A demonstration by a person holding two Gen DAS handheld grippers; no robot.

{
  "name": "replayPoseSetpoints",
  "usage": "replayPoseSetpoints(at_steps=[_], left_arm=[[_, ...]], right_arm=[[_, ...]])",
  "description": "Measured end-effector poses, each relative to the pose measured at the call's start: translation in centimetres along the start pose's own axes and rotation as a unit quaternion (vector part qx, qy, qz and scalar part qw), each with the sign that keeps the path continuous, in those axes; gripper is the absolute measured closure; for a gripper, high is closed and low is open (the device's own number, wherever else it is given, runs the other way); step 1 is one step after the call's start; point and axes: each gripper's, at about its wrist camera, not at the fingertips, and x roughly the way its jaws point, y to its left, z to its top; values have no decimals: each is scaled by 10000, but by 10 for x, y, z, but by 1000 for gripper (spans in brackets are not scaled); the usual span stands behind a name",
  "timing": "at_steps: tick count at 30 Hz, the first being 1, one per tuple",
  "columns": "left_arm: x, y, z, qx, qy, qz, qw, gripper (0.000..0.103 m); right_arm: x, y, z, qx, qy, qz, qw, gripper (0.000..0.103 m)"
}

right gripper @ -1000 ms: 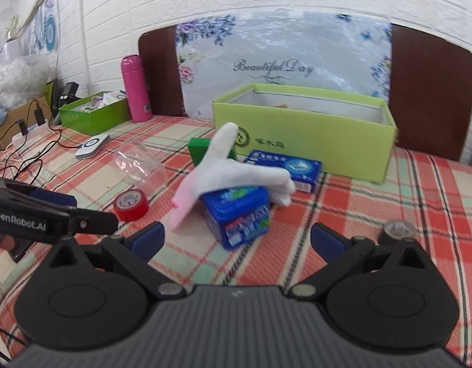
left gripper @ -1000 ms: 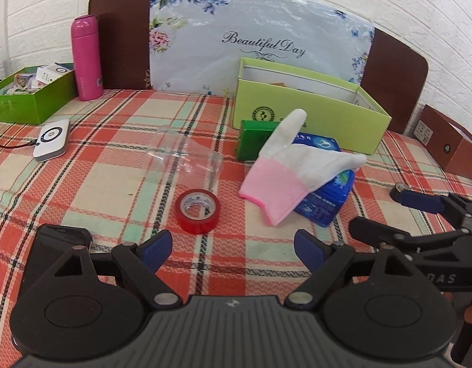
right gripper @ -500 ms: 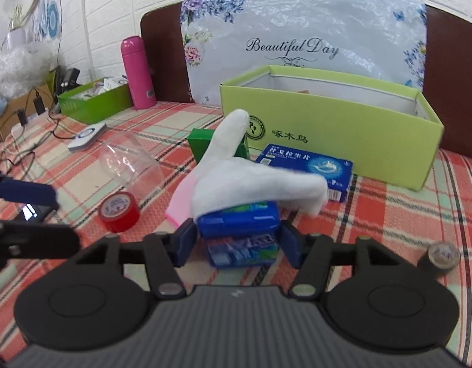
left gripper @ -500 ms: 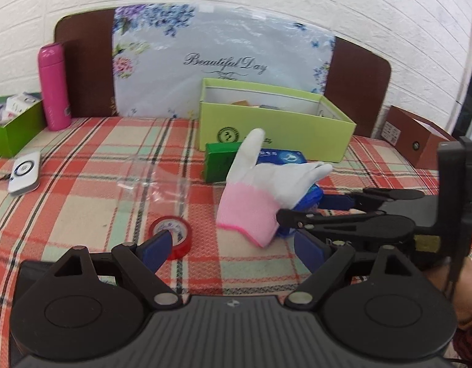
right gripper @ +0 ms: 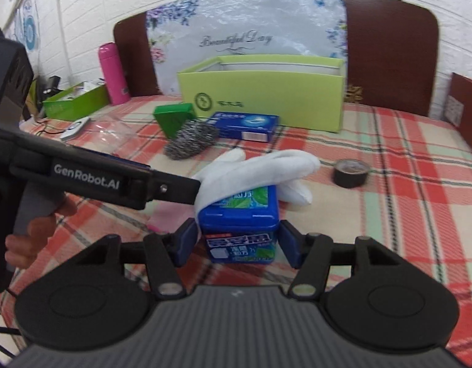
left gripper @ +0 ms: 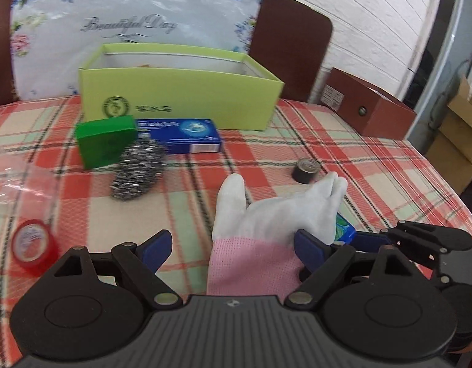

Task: Organize objects
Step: 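Grasp the white pink-cuffed glove with the left tool while the right tool grasps the blue mentos tin, then lift the glove with the left tool while the right tool lifts the blue mentos tin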

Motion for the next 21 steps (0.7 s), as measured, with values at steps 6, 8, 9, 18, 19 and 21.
replayPoseSetpoints(at_steps=[6,8,9,18,19,21], left_arm=[[21,-6,4,-139,408,-416,9982,13],[23,-7,2,-208,446,-519,9974,13],[24,-9,1,-172,467,-572,9971,13],[44,-37,-3,446,709,-770,9935,78],[44,-40,-4,497,749,-795,9928,87],[43,-42,-5,583,787,-855,9915,95]], right_arm=[[-14,-12,-12,-199,0,-188,9996,24],[-20,-14,-18,-291,-18,-324,9990,22],[-22,-17,-20,-281,1,-362,9989,22],[-26,-31,-27,-175,79,-555,9983,22],[-25,-31,-25,-209,74,-566,9981,22],[-23,-31,-23,-259,72,-581,9980,22]])
